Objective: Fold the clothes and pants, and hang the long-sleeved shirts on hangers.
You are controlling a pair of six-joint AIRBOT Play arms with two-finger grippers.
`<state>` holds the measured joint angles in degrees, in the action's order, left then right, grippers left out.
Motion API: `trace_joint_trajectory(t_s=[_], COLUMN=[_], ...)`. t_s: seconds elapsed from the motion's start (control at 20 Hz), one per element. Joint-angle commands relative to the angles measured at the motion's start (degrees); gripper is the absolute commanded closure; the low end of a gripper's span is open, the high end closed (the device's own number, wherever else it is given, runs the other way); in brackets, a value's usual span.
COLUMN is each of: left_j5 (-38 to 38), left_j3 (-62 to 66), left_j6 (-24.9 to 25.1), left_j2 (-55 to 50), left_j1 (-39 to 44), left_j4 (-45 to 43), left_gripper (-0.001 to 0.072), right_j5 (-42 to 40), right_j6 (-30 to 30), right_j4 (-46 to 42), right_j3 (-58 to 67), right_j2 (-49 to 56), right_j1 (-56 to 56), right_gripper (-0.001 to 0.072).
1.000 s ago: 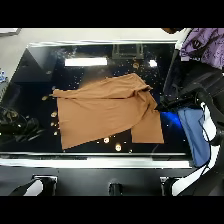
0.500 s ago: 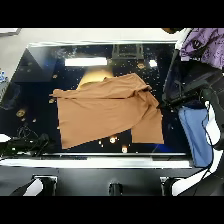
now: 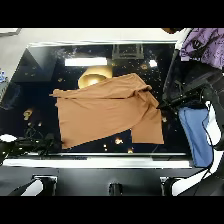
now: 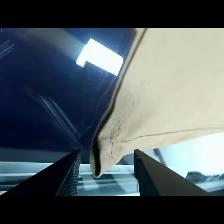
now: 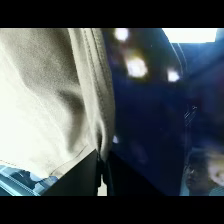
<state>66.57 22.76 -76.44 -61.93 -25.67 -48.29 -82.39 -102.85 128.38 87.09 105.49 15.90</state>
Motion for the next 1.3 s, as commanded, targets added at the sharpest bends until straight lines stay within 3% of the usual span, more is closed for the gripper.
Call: trace_joint_trajectory(t_s=[0.0, 0.15, 0.2, 0.3, 0.35, 0.55, 0.8, 1.05, 1.15, 1.25], left_j5=[-2.16, -5.99, -6.23, -6.19, -6.08, -5.31, -0.24, 4.94, 6.62, 7.06], left_j3=[-0.07, -0.02, -0.02, 0.26, 0.74, 11.72, 52.74, 93.07, 99.36, 97.35], left_j6=[-0.13, -2.16, -2.14, -1.88, -1.22, -2.75, -9.42, -15.39, -15.58, -16.85], left_j2=[-2.91, -3.85, -3.91, -3.89, -3.74, -3.13, -2.51, -1.49, 1.73, 8.35], left_j1=[4.39, 6.47, 6.47, 6.47, 6.47, 6.47, 6.47, 6.47, 6.45, 6.45], left_j4=[0.55, 0.81, 1.18, 1.68, 2.27, 2.64, -5.25, -20.17, -23.54, -26.69], left_gripper=[0.0315, 0.0320, 0.0379, 0.0676, 0.0693, 0.0697, 0.0697, 0.0697, 0.0697, 0.0697], right_j5=[-0.11, -0.39, -0.68, -0.79, -0.48, 8.41, 20.15, 24.26, 23.34, 20.13], right_j6=[0.07, 0.07, 0.07, 0.04, 0.04, -1.07, 2.21, 12.11, 14.56, 17.77], right_j4=[0.02, 0.02, 0.02, 0.02, 0.09, 3.17, 2.69, -12.26, -17.66, -22.23], right_j3=[0.07, 0.07, 0.07, 0.07, 0.07, 1.01, 18.36, 33.53, 33.53, 33.53], right_j2=[-0.04, -0.04, -0.04, -0.66, -1.44, -8.98, -21.31, -38.91, -47.34, -54.71], right_j1=[-0.04, -0.04, -0.04, -0.04, -0.11, -1.62, -4.02, -4.02, -4.02, -4.02], right_gripper=[0.0682, 0.0682, 0.0682, 0.0682, 0.0683, 0.0684, 0.0684, 0.0684, 0.0684, 0.0684])
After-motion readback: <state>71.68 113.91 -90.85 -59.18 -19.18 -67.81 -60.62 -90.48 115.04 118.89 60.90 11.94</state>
